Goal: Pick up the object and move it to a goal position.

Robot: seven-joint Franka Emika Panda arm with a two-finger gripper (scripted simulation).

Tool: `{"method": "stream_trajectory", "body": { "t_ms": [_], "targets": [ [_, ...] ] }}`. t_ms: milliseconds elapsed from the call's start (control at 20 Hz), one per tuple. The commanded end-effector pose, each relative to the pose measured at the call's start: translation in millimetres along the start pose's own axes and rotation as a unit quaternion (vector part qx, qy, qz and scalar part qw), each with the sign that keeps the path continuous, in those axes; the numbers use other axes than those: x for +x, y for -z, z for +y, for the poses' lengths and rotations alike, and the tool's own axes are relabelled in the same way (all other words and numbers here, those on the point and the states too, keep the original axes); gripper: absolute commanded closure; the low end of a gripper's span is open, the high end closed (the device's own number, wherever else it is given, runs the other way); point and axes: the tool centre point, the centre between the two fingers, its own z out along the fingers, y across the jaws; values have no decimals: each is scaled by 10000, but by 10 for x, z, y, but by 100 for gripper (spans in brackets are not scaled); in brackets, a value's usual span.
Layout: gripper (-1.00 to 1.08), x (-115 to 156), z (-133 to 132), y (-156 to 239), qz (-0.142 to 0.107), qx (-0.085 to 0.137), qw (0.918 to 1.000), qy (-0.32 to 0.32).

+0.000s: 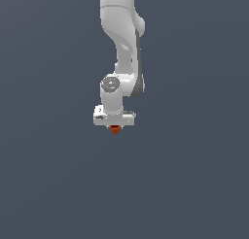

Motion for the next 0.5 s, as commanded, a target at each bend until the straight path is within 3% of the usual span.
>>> {"method": "stream_trajectory", "body": {
  "t_ms": [0,450],
  "targets": [
    [108,-2,-1,-9,-4,0,10000,1],
    [108,15,-30,11,2,0,10000,1]
  ]
}}
